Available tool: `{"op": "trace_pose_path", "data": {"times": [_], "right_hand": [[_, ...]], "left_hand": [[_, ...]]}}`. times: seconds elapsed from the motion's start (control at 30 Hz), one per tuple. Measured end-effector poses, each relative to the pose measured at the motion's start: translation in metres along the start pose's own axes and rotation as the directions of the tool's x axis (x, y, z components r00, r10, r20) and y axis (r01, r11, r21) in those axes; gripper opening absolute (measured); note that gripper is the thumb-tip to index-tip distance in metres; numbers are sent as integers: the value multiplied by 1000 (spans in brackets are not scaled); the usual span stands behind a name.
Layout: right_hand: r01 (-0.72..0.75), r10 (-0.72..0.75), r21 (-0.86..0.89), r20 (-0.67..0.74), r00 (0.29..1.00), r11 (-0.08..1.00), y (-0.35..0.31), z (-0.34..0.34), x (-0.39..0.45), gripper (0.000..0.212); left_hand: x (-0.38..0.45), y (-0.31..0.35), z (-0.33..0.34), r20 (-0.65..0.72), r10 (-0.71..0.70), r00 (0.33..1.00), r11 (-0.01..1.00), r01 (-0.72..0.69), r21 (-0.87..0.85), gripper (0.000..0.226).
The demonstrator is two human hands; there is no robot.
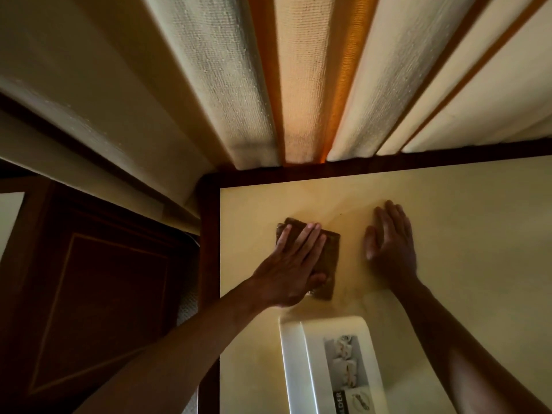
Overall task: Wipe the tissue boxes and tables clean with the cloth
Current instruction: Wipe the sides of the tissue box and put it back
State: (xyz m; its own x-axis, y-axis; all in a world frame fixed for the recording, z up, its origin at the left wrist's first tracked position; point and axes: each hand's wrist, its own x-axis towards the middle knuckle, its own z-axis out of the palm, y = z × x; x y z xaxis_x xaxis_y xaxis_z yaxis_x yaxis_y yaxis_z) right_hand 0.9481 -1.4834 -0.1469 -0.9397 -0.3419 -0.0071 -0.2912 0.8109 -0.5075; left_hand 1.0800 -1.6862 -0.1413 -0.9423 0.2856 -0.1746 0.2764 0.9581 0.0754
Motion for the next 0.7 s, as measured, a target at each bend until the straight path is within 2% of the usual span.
{"op": "trace_pose_path", "data": {"times": [0.07, 0.1, 0.17, 0.23, 0.3, 0.4, 0.53, 0.63, 0.7], "right_hand": [[-2, 1, 29, 26, 1000, 1000, 0, -5, 0, 59], [52, -52, 16, 14, 999, 999, 0, -8, -2, 52], [273, -274, -27, -57, 960, 962, -7, -13, -10, 37], [525, -527, -50, -51, 848, 849, -17, -18, -21, 30], [707, -702, -22, 93, 706, 707, -27, -21, -31, 29], [792, -770, 99, 336, 542, 602, -30, -19, -34, 29], [881, -817, 86, 424, 391, 466, -35, -17, -29, 20], [894, -826, 58, 412, 385, 445, -42, -22, -28, 21], [897, -833, 54, 398, 385, 440, -43, -24, -27, 14]], "left_hand": [[-2, -2, -7, -40, -37, 999, 994, 32, -108, 75], [-5, -4, -12, -76, -85, 993, 980, 69, -187, 75], [-14, -11, -22, -154, -186, 971, 944, 133, -302, 73], [-30, -21, -28, -221, -190, 956, 948, 120, -295, 71], [-47, -32, -28, -233, -80, 969, 983, 38, -177, 64], [-57, -42, -28, -138, 108, 985, 993, -115, -42, 57], [-53, -46, -35, -43, 214, 976, 977, -215, -2, 42], [-47, -47, -43, 4, 280, 960, 955, -279, 96, 27], [-44, -44, -49, 71, 318, 946, 926, -326, 191, 14]]}}
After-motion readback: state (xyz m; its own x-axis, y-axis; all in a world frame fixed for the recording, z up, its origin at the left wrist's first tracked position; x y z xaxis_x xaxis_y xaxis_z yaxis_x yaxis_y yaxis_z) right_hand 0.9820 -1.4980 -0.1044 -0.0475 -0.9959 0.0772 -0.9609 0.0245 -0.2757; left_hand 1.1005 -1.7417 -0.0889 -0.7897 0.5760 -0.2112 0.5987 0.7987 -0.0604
